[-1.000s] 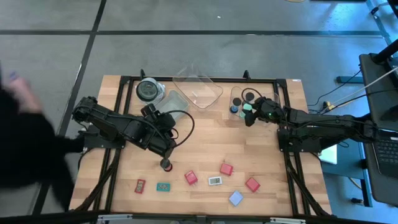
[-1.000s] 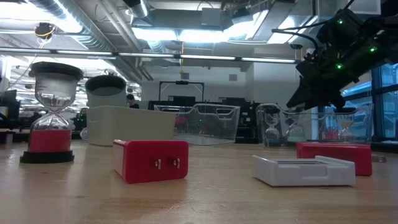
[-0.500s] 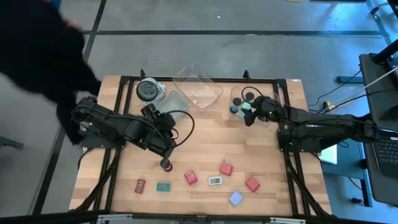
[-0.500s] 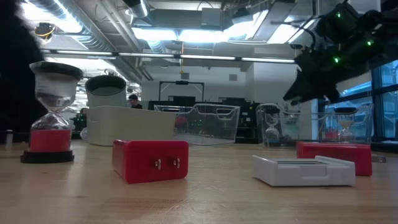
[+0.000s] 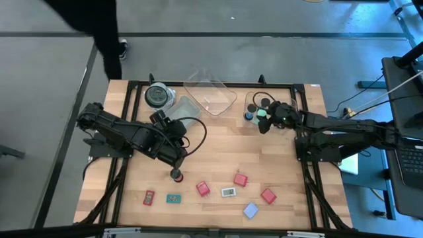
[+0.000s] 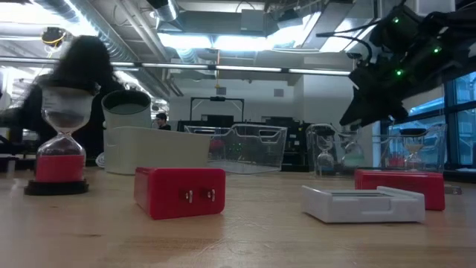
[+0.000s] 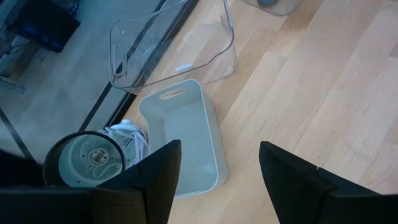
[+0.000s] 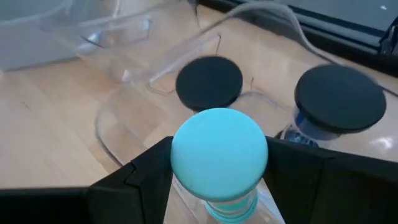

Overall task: Pick & Place Office items
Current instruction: Put the light blue hourglass into the right transparent bin

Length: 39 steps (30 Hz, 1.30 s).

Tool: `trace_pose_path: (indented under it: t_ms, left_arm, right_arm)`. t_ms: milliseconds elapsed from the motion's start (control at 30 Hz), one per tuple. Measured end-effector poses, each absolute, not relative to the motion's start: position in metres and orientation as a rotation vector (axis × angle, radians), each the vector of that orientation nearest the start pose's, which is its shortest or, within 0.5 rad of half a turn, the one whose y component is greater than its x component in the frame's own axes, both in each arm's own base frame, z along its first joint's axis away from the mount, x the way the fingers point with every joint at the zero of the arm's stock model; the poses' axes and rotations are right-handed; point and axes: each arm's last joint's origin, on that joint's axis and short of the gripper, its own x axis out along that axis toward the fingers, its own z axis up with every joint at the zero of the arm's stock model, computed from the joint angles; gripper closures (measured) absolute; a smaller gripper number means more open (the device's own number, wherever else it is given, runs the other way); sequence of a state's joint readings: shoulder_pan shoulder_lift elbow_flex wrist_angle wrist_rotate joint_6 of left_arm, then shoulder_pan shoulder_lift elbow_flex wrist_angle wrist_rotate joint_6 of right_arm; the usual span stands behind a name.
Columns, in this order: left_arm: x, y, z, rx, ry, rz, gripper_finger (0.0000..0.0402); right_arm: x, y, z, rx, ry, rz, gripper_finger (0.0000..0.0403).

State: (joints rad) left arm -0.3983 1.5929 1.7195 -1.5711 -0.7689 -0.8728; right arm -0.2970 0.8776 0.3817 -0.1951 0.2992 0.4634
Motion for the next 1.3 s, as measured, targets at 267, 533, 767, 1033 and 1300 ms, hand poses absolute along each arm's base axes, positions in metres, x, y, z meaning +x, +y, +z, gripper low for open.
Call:
trace_pose_path:
  t_ms: [267,533,767,1033,1300]
  left_arm:
    - [0.259,-0.087,0.37,0.042,0.941,0.761,0.0187]
    - [0.259,-0.087,0.37,0.051,0.941,0.76,0.0187]
    - [0.259,-0.087,0.37,0.053,0.942,0.759,0.0187]
    - [0.259,-0.087,0.37,0.054,0.942,0.758,0.0187]
    - [0.259,-0.087,0.37,0.051,0.946,0.755,0.0187]
  right_arm:
    - [0.163,-0.059,0.174,0.404,0.615,-0.723,0.0188]
    - [0.165,-0.059,0.171,0.4,0.629,-0.723,0.0188]
    - [0.165,-0.059,0.171,0.4,0.627,-0.723,0.0185]
    - [0.166,-0.06,0.173,0.397,0.612,-0.719,0.015]
    - [0.17,-0.06,0.191,0.338,0.626,-0.677,0.0127]
